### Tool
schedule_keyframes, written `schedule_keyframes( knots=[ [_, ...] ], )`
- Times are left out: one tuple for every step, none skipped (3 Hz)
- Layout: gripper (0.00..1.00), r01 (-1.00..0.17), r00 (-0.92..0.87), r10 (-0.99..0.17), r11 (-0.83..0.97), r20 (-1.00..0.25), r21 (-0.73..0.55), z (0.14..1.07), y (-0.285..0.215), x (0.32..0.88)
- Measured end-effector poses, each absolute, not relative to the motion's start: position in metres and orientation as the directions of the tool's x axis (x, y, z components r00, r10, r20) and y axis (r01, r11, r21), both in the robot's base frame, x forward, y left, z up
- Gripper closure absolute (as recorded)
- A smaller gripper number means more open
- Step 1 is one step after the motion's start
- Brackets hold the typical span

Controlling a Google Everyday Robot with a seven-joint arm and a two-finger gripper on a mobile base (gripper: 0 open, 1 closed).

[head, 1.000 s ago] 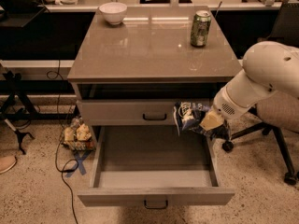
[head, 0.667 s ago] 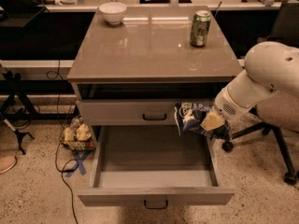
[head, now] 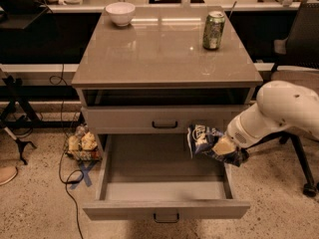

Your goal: Place blue chip bag into middle drawer

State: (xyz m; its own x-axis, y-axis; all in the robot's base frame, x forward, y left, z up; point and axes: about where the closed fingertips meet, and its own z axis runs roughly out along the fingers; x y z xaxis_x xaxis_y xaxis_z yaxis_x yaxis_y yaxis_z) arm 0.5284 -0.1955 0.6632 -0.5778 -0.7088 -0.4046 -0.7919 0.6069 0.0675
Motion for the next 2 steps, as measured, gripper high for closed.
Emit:
schedule_keyframes(
  knots=[
    [1.00, -0.806, -0.568, -0.691, 0.576, -0.447, 0.135, 0.612, -0.184, 0.536],
    [1.00, -0.832, -0.550, -0.651, 0.482, -0.523, 0.274, 0.536, -0.143, 0.551]
  ],
)
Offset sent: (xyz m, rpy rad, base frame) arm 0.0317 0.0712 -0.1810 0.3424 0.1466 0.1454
